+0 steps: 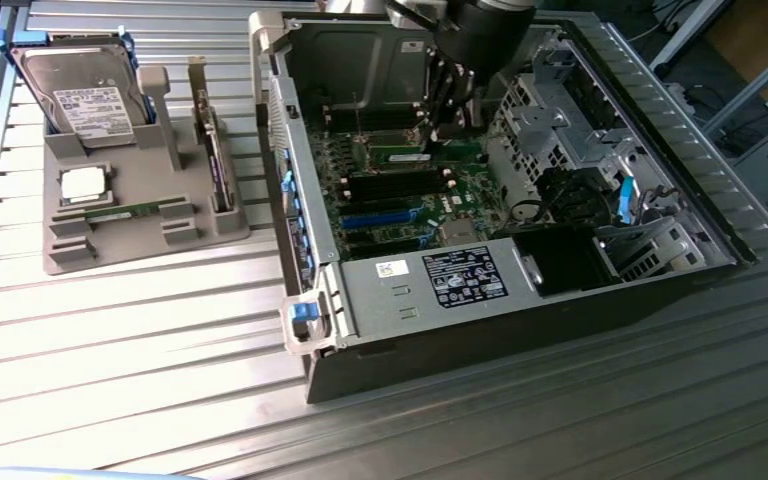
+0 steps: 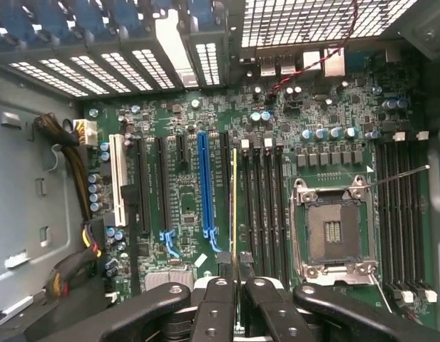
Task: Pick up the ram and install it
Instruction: 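Insert the ram into the slot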
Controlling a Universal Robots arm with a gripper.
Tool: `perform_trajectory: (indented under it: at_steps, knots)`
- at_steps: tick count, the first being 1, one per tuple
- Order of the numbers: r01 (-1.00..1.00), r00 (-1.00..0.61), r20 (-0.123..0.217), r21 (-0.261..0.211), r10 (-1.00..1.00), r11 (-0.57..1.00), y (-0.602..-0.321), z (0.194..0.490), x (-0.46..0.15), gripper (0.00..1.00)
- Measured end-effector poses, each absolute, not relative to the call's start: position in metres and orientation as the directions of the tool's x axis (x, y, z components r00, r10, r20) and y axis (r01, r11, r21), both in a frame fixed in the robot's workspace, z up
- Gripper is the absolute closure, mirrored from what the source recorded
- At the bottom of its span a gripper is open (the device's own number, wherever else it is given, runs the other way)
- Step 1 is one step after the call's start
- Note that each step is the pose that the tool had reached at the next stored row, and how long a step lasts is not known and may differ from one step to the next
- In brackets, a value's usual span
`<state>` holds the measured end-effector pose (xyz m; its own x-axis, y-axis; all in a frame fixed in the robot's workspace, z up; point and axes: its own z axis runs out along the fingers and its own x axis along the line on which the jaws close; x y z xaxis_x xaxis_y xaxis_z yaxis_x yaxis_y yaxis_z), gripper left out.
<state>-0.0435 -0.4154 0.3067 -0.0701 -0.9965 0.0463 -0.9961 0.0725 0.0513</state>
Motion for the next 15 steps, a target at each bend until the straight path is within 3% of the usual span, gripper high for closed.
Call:
perform_trajectory:
  at_steps: [10, 15]
  knots:
    - [-0.996, -0.072, 0.046, 0.051, -0.996, 0.075, -0.414, 0.282, -0.044, 0.87]
    - [-0.999, 0.011, 0.047, 0.051, -0.999, -0.008, -0.413, 0.279, -0.041, 0.87]
